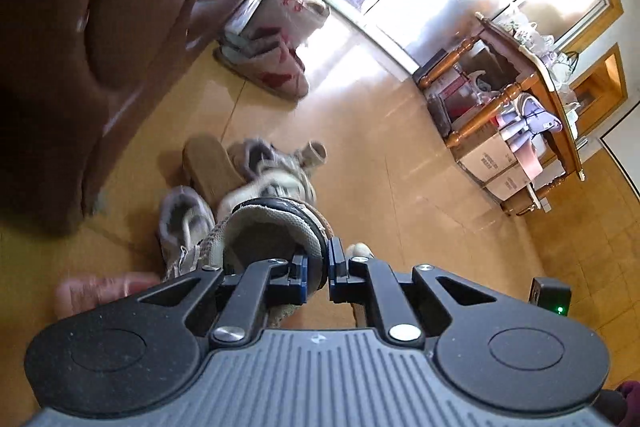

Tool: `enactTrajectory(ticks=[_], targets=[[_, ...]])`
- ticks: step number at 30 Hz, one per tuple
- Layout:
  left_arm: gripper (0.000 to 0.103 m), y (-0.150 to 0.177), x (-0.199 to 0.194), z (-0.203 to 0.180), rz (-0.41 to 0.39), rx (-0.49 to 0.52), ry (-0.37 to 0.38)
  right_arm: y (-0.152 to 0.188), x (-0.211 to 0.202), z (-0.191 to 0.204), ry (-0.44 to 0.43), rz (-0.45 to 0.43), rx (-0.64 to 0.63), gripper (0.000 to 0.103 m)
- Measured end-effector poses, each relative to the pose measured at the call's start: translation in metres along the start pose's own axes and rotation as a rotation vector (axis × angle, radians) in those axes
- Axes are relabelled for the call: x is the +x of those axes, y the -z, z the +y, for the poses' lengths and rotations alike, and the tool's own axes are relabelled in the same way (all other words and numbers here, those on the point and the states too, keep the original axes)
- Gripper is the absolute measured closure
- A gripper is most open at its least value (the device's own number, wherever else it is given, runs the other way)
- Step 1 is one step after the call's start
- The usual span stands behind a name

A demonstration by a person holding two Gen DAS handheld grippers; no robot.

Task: Organize scattered shoes

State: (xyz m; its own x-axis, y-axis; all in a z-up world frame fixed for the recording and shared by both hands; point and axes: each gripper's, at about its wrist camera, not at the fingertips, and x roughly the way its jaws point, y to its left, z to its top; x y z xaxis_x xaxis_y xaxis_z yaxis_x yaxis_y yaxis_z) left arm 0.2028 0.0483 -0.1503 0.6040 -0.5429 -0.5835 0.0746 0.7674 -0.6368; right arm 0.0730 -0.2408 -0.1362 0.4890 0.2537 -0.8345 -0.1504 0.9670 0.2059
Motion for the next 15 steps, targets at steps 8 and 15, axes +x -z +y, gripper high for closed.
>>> enactTrajectory(ticks=[8, 15], targets=[[0.095, 0.083, -0.003, -0.002, 0.093, -0.159, -0.067, 0.068, -0.03, 0.026, -0.016, 0.044, 0.045, 0.095], [0.095, 0.158, 0.01, 0.027, 0.202, -0.274, -0.235, 0.124, -0.025, 0.045, -0.031, 0.119, 0.058, 0.095]])
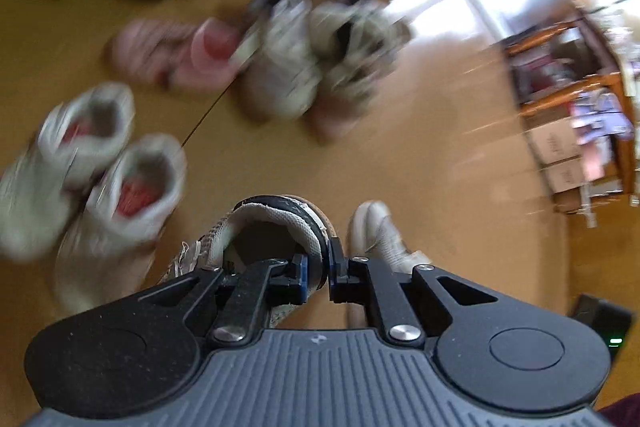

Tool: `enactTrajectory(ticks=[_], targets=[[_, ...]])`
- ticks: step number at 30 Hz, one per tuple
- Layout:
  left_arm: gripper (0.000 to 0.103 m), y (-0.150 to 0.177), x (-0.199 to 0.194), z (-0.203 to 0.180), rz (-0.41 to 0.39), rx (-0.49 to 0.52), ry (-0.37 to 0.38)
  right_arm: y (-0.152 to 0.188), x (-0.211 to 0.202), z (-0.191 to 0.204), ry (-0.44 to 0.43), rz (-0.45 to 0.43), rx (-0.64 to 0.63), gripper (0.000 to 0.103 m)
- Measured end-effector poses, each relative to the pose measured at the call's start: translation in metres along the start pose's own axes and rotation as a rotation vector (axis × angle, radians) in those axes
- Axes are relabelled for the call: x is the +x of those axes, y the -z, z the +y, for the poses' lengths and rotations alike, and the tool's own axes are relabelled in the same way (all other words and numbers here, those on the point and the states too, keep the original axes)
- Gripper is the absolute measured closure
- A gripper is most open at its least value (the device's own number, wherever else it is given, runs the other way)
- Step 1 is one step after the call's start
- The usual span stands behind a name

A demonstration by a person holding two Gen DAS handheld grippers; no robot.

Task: Organize scattered shoes

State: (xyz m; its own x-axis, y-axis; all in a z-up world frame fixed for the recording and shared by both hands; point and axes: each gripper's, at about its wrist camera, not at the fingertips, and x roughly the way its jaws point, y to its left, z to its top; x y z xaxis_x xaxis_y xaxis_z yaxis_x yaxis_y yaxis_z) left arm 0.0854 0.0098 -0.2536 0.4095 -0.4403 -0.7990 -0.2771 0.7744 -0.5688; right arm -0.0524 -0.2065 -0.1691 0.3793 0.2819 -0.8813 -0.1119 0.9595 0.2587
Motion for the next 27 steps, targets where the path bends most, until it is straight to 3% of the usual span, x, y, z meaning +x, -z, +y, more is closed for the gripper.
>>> enactTrajectory(ticks=[5, 12, 20, 21, 22, 24, 27], targets=[[0.095, 0.006, 0.02, 0.018, 0.014, -0.056, -0.063, 0.022, 0.015, 0.0, 0.014, 0.055, 0.008, 0.095], [0.095, -0.008, 0.049, 0.02, 0.014, -0.085, -0.078, 0.028, 0.028, -0.002, 0.016, 0.091, -0.007, 0.095], [0.092, -0.013, 0.069, 0.024, 0.042, -0.084, -0.073, 0.041, 0.046, 0.006, 0.018, 0.191, -0.108, 0.095], [0.084, -0.014, 0.071, 0.022, 0.051, -0.072, -0.078, 0.041, 0.047, 0.005, 0.02, 0.202, -0.125, 0.095], [0.066, -0.016, 0.071, 0.02, 0.06, -0.062, -0.075, 0.041, 0.048, 0.005, 0.022, 0.214, -0.14, 0.095], [0.04, -0.017, 0.065, 0.018, 0.049, -0.063, -0.043, 0.041, 0.049, 0.003, 0.05, 0.249, -0.184, 0.095], [0.038, -0.018, 0.057, 0.012, 0.063, -0.049, -0.019, 0.039, 0.053, -0.003, 0.111, 0.311, -0.22, 0.093]])
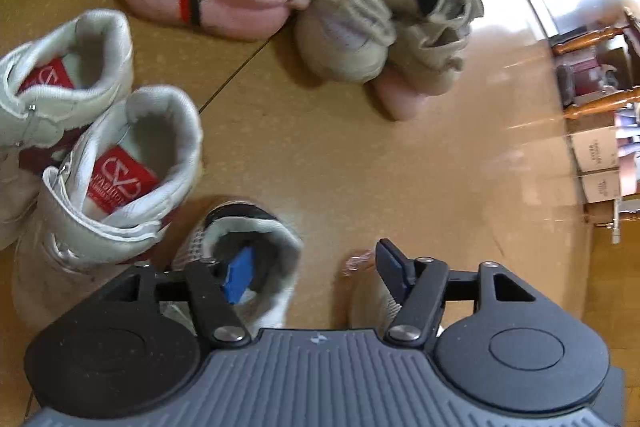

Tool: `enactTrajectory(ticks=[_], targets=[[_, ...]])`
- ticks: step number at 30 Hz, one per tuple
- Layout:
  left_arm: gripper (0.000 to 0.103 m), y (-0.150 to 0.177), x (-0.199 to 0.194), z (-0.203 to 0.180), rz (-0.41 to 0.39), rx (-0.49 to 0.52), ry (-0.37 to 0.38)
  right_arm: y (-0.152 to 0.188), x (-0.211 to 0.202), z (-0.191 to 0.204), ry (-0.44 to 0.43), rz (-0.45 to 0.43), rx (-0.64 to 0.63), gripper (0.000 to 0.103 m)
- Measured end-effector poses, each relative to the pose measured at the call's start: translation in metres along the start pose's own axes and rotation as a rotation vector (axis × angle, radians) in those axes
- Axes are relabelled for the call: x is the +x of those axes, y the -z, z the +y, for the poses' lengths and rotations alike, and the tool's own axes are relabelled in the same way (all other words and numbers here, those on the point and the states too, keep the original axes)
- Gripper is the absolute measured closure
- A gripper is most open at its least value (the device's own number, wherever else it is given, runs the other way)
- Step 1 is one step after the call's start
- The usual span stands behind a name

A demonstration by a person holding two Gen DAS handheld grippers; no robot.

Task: Organize scattered shoes

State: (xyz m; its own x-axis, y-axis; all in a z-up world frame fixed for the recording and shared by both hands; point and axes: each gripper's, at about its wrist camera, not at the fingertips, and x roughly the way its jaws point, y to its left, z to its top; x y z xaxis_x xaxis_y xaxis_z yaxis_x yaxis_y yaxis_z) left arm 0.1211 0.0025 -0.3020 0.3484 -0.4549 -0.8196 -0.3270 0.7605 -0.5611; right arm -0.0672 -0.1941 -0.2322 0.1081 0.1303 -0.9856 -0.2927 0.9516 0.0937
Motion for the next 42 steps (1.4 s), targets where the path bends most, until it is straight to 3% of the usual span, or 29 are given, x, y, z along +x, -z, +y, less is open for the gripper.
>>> enactTrajectory(ticks=[2, 4, 5, 8, 14, 16, 20, 22, 24, 29, 35, 41, 42], targets=[[0.038, 0.0, -0.006, -0.004, -0.003, 0.022, -0.013, -0.002, 0.001, -0.011, 0.051, 0.036, 0.021, 0.081], [0.038, 0.002, -0.015, -0.01, -0.007, 0.068, -0.03, -0.003, -0.002, -0.023, 0.088, 0.045, 0.065, 0.076], [0.038, 0.003, -0.017, -0.012, -0.004, 0.082, -0.033, -0.005, -0.004, -0.028, 0.093, 0.036, 0.088, 0.075], [0.038, 0.006, -0.027, -0.015, -0.013, 0.107, -0.041, -0.008, -0.017, -0.044, 0.124, -0.032, 0.174, 0.059], [0.038, 0.008, -0.042, -0.015, -0.027, 0.116, -0.049, 0.001, -0.029, -0.053, 0.029, -0.079, 0.331, 0.055], [0.038, 0.007, -0.043, -0.017, -0.031, 0.118, -0.043, 0.008, -0.039, -0.059, -0.002, -0.118, 0.453, 0.049], [0.038, 0.007, -0.044, -0.026, -0.034, 0.137, -0.018, 0.046, -0.052, -0.093, -0.139, -0.204, 1.003, 0.048], [0.038, 0.007, -0.042, -0.028, -0.035, 0.139, -0.012, 0.063, -0.051, -0.099, -0.171, -0.21, 1.204, 0.046], [0.038, 0.007, -0.041, -0.028, -0.036, 0.136, -0.003, 0.086, -0.045, -0.099, -0.191, -0.185, 1.418, 0.045], [0.038, 0.003, -0.036, -0.021, -0.041, 0.109, 0.008, 0.108, -0.029, -0.076, -0.204, -0.203, 1.636, 0.045], [0.038, -0.003, -0.034, -0.009, -0.049, 0.088, 0.008, 0.111, -0.017, -0.072, -0.18, -0.243, 1.768, 0.049], [0.038, -0.012, -0.036, 0.006, -0.068, 0.057, -0.004, 0.105, 0.006, -0.078, -0.2, -0.24, 1.829, 0.062], [0.038, -0.014, -0.037, 0.009, -0.072, 0.048, -0.006, 0.107, 0.008, -0.078, -0.197, -0.243, 1.828, 0.068]])
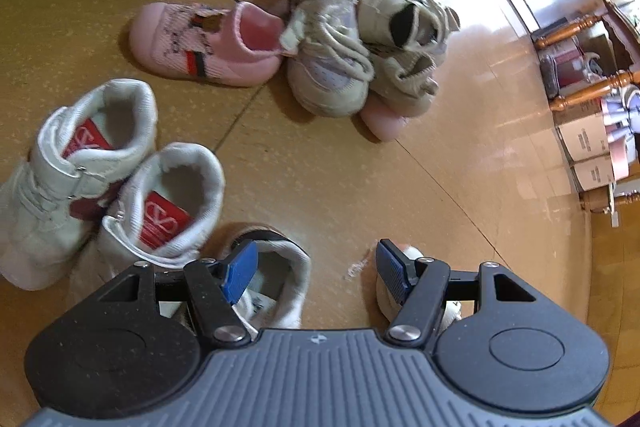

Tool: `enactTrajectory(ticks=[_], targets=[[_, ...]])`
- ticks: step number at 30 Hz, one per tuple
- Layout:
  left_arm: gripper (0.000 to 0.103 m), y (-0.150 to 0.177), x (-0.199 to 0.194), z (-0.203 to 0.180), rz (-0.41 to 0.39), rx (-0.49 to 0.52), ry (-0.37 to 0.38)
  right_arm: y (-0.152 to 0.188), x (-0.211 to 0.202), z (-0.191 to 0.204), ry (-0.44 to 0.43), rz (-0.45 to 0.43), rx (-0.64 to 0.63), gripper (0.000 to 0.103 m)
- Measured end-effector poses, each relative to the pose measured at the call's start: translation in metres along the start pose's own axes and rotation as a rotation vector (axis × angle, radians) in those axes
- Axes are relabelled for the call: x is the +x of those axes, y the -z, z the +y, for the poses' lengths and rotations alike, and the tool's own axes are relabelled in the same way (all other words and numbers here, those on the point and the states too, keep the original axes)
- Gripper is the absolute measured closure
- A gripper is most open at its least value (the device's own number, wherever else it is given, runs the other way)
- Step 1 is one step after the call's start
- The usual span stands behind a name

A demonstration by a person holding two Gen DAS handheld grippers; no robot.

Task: Organize scattered shoes

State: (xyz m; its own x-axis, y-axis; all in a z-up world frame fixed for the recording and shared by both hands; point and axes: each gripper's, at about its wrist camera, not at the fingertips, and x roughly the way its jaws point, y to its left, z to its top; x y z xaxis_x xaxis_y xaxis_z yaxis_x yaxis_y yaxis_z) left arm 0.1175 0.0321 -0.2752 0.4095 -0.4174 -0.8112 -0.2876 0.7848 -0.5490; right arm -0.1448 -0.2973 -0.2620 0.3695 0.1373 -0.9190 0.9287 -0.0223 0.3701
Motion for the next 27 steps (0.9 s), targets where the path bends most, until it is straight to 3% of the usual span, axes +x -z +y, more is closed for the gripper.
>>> enactTrajectory(ticks=[4, 6, 13, 16, 17, 19, 21, 23, 27], targets=[[0.038, -0.005, -0.006, 0.007, -0.02, -0.032, -0.002, -0.007, -0.002, 0.005, 0.005, -0.022, -0.127, 0.084], [0.038, -0.007, -0.01, 0.006, -0.029, -0.036, 0.003, -0.014, -0.007, 0.018, 0.005, -0.028, -0.26, 0.092], [0.038, -0.008, -0.019, -0.002, -0.04, -0.019, 0.027, -0.018, -0.022, 0.069, 0.043, 0.003, -0.76, 0.092], [0.038, -0.007, -0.019, -0.004, -0.033, 0.005, 0.024, 0.007, -0.023, 0.102, 0.119, 0.041, -1.162, 0.091], [0.038, -0.007, -0.019, -0.004, -0.03, 0.011, 0.022, 0.011, -0.021, 0.107, 0.121, 0.064, -1.216, 0.091], [0.038, -0.006, -0.018, -0.003, -0.027, 0.015, 0.019, 0.017, -0.017, 0.118, 0.122, 0.102, -1.297, 0.092], [0.038, -0.006, -0.018, -0.001, -0.028, 0.009, 0.018, 0.026, -0.008, 0.127, 0.164, 0.197, -1.4, 0.092], [0.038, -0.007, -0.018, 0.003, -0.029, 0.003, 0.017, 0.036, 0.0, 0.129, 0.213, 0.236, -1.463, 0.092], [0.038, -0.012, -0.015, 0.013, -0.033, -0.005, 0.007, 0.036, 0.017, 0.12, 0.258, 0.243, -1.432, 0.092]])
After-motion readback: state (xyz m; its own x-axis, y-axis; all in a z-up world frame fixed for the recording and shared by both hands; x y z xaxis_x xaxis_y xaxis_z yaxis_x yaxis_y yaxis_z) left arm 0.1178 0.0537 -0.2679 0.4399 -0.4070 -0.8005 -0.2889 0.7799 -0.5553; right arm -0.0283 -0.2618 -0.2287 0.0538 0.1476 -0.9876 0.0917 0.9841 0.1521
